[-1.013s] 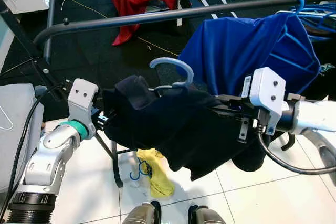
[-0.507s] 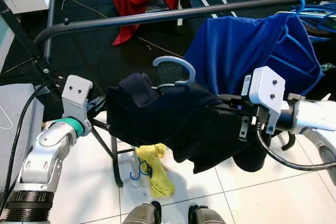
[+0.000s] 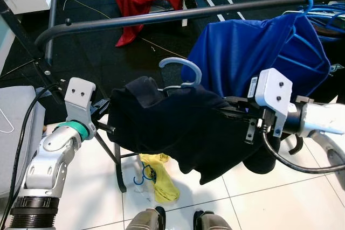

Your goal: Hang hanger

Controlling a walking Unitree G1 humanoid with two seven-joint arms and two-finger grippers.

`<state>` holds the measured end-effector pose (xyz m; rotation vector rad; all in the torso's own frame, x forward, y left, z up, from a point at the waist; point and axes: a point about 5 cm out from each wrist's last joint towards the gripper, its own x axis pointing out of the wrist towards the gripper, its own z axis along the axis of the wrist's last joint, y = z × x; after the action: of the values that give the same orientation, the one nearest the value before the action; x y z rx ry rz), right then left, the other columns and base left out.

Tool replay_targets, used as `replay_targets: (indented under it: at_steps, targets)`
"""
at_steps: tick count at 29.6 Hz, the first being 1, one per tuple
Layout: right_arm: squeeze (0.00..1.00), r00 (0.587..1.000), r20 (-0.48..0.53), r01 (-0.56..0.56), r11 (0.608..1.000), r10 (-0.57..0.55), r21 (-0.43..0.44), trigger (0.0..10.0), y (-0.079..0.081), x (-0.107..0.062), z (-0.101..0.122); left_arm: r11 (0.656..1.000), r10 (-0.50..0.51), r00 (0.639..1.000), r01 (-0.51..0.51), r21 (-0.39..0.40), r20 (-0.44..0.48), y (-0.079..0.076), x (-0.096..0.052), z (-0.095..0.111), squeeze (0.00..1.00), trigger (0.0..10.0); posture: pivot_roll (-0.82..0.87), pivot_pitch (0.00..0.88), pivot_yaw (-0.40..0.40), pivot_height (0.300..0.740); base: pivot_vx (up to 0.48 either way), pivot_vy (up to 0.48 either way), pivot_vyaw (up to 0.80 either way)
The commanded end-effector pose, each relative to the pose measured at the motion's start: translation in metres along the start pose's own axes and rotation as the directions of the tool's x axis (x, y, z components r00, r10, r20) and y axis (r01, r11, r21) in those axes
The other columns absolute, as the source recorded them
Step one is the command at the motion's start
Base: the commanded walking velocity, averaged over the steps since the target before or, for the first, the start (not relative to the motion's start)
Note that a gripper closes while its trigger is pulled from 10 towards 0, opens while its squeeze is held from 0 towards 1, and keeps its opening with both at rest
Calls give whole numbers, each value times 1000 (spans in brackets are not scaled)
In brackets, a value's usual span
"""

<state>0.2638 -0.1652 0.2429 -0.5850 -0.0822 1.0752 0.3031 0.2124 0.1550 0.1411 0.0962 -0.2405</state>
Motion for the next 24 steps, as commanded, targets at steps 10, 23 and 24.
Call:
replay_targets:
  at_steps: [10,23,24]
  targets:
    - [0,999,38,1,1000,0,-21,10000,-3,0,6,999,34,999,-35,11,41,7,-3,7,286,10000,-56,72,90,740,0,0,0]
    - [0,999,39,-1,1000,2,-24,10000,-4,0,6,989,-148,987,150,-16,70,-7,-13,13,1000,10000,-54,73,88,740,0,0,0]
    - [0,999,39,-1,1000,2,-24,10000,-4,0,6,989,-148,987,150,-16,70,-7,-13,13,1000,10000,-54,73,88,740,0,0,0]
